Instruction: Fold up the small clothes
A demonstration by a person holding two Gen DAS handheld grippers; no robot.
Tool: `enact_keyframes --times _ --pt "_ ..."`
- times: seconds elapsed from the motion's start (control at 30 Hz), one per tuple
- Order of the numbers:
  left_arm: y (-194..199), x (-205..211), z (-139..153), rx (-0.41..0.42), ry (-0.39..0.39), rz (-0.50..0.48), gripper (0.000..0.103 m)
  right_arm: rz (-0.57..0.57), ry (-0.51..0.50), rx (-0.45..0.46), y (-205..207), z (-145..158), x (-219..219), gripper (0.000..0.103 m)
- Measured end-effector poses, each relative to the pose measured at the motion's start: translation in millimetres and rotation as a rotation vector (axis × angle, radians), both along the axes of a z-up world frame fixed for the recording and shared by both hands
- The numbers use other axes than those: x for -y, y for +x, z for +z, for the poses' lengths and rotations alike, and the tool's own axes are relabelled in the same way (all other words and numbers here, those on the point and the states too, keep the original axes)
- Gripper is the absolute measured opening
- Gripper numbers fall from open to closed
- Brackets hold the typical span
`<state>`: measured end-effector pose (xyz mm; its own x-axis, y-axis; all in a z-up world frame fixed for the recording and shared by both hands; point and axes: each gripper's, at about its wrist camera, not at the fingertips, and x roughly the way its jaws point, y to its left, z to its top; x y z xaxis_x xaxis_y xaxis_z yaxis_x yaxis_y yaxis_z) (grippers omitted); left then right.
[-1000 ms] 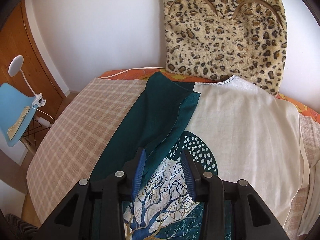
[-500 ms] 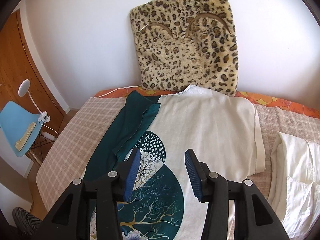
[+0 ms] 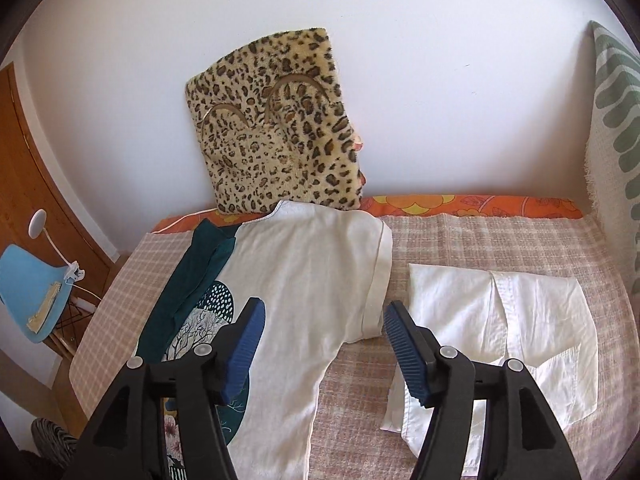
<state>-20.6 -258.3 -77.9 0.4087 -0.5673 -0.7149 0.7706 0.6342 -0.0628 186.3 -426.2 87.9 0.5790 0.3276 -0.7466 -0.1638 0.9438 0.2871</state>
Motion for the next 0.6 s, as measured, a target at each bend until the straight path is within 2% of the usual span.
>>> enact_keyframes --times 0.1,0.17,0.3,0.4,0.47,0.53,0.6 --pt "-0.4 16.5 -10.0 0.003 0.044 -0.018 0.055 -0.025 0.01 -0.013 6.4 -8.2 17.0 0.069" --pt "4.1 21.7 -17.6 -0.005 0.081 0.006 0.055 -0.034 -0.001 -0.02 11.7 -14.9 22.7 0.069" --pt "12.6 20.6 -25.6 -0.007 0.099 0.048 0.054 -0.029 0.0 -0.04 29.9 -27.5 25.9 0.069" --pt "15.4 16.6 -26.9 -0.015 0.066 0.059 0.039 -0.028 0.017 -0.054 48.8 -36.9 24.7 0.069" --pt "18.1 14.9 -26.4 -0.026 0.039 0.05 0.014 -0.035 0.041 -0.073 64.5 -45.2 24.7 0.069" --pt "21.9 14.2 -25.1 -0.05 0.012 0.057 0.006 -0.053 0.062 -0.094 80.6 -54.7 24.3 0.069" --pt "26.3 10.3 -22.8 -0.074 -0.03 0.068 0.003 -0.075 0.079 -0.117 97.1 -65.0 24.3 0.069"
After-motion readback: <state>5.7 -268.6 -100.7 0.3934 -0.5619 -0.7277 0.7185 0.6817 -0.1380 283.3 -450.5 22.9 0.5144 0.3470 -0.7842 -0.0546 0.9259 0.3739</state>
